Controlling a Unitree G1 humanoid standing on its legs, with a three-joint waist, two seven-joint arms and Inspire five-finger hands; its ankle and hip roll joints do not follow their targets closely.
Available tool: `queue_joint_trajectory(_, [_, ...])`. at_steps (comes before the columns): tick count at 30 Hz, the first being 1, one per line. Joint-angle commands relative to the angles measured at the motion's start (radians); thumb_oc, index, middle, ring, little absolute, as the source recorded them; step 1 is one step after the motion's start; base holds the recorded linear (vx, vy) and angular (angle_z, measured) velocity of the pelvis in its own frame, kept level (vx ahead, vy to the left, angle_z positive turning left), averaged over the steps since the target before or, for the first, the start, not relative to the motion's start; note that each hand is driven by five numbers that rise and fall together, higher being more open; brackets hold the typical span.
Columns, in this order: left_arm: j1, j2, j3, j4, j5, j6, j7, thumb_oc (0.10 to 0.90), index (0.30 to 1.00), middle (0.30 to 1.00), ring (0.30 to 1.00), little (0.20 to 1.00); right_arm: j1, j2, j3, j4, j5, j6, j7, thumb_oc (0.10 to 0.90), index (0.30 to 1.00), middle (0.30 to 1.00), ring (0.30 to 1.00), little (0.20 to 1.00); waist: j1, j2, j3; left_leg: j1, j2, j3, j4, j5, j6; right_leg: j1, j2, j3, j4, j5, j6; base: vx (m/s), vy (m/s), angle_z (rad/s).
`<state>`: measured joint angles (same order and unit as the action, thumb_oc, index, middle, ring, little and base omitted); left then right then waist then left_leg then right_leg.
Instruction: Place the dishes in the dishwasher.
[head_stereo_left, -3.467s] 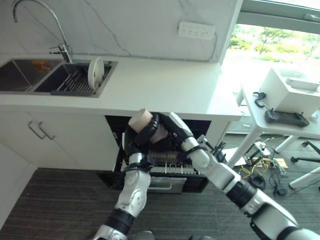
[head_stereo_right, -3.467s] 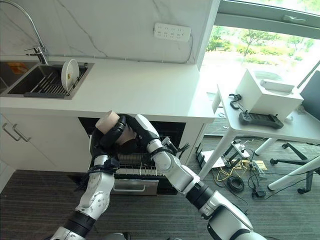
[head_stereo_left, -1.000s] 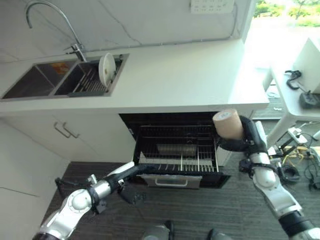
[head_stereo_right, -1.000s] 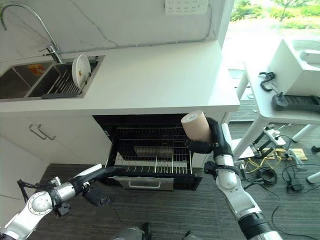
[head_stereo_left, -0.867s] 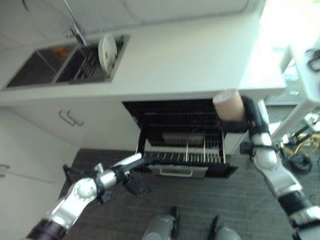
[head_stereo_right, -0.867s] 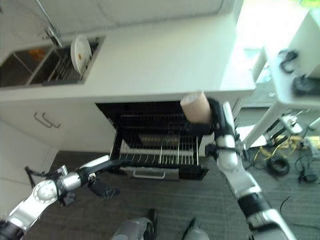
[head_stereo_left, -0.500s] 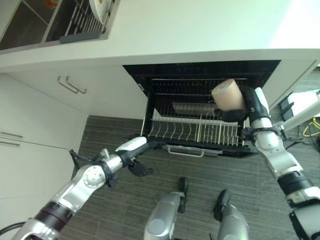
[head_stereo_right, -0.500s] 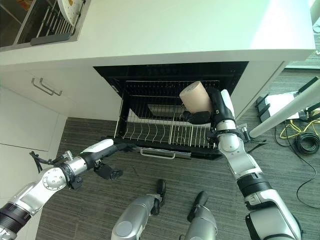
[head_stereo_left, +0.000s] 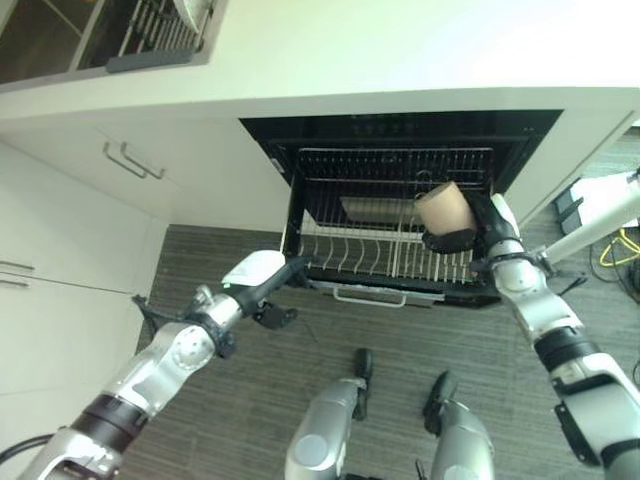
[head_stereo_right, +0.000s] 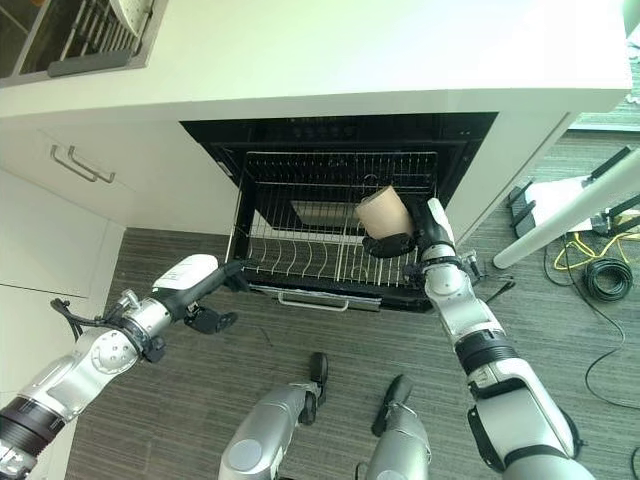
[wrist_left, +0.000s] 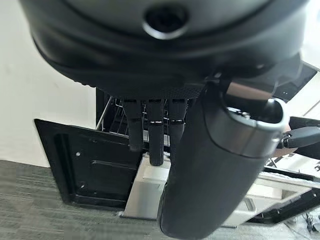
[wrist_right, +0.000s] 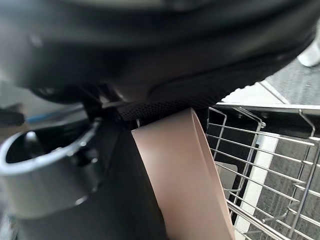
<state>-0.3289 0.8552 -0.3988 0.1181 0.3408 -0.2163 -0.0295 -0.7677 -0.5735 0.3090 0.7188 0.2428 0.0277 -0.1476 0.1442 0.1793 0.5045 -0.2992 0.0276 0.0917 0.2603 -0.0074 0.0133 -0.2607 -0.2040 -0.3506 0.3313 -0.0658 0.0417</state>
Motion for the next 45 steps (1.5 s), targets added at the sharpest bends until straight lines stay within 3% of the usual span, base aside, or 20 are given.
queue_joint_trajectory(1, [-0.093,0.042,0.036,-0.077,0.008,-0.009,0.041,0.8,0.9,0.9,0.9,0.9,-0.181,-0.019,-0.069,-0.03,0.159,-0.057,-0.06,0.4,0.3,0.3,0.3,0.3,0.002,0.027,0.015,0.003,-0.012,0.001,0.04,-0.055,-0.003,0.036,0.062,0.031,0.018,-0.05,0.015,-0.04,-0.02,0.01])
queue_joint_trajectory(6, [-0.127,0.055,-0.002,-0.097,-0.013,0.018,0.054,0.8,0.9,0.9,0.9,0.9,-0.219,-0.024,-0.094,0.111,0.232,-0.055,-0.09,0.4,0.3,0.3,0.3,0.3,0.002,0.053,0.015,-0.016,-0.015,0.009,0.04,-0.052,-0.001,0.008,0.057,0.037,0.02,-0.042,0.016,-0.02,0.054,-0.03])
queue_joint_trajectory(13, [-0.148,0.078,-0.015,-0.108,-0.063,0.023,0.042,0.8,0.9,0.9,0.9,0.9,-0.261,-0.018,-0.117,0.153,0.202,-0.103,-0.244,0.4,0.3,0.3,0.3,0.3,0.002,0.075,0.016,-0.021,-0.021,0.017,0.04,-0.054,0.002,-0.005,0.054,0.045,0.024,-0.042,0.018,0.0,0.016,-0.01])
queue_joint_trajectory(17, [-0.125,0.084,-0.009,-0.128,-0.081,0.021,0.043,0.8,0.9,0.9,0.9,0.9,-0.237,-0.013,-0.119,0.154,0.17,-0.077,-0.235,0.4,0.3,0.3,0.3,0.3,0.0,0.086,0.016,-0.016,-0.025,0.018,0.04,-0.055,0.006,-0.006,0.053,0.051,0.029,-0.042,0.017,0.01,0.04,-0.02])
queue_joint_trajectory(18, [-0.119,0.087,-0.009,-0.127,-0.085,0.014,0.049,0.8,0.9,0.9,0.9,0.9,-0.23,-0.012,-0.113,0.164,0.167,-0.068,-0.224,0.8,0.9,0.9,0.9,0.9,0.001,0.089,0.016,-0.017,-0.026,0.018,0.04,-0.054,0.006,-0.008,0.05,0.051,0.03,-0.041,0.018,0.01,0.03,-0.02])
queue_joint_trajectory(30, [-0.12,0.095,0.002,-0.139,-0.088,0.007,0.04,0.8,0.9,0.9,0.9,0.9,-0.218,0.021,-0.076,0.182,0.161,-0.012,-0.15,0.8,0.9,0.9,0.9,0.9,0.01,0.086,0.016,-0.024,-0.028,0.019,0.04,-0.05,0.012,-0.023,0.039,0.048,0.041,-0.03,0.021,0.0,0.0,0.0])
queue_joint_trajectory(37, [-0.121,0.089,-0.003,-0.124,-0.073,-0.003,0.041,0.8,0.9,0.9,0.9,0.9,-0.226,0.063,-0.055,0.176,0.251,0.012,-0.05,0.8,0.9,0.9,0.9,0.9,0.02,0.081,0.016,-0.022,-0.032,0.012,0.04,-0.045,0.014,-0.021,0.034,0.044,0.049,-0.03,0.021,0.0,0.0,0.0])
queue_joint_trajectory(45, [-0.108,0.077,0.0,-0.124,-0.062,0.005,0.038,0.8,0.9,0.9,0.9,0.9,-0.224,0.093,-0.063,0.173,0.34,0.037,-0.048,0.8,0.9,0.9,0.9,0.9,0.029,0.079,0.016,-0.023,-0.033,0.008,0.04,-0.042,0.016,-0.017,0.031,0.039,0.052,-0.029,0.022,0.0,0.0,0.0])
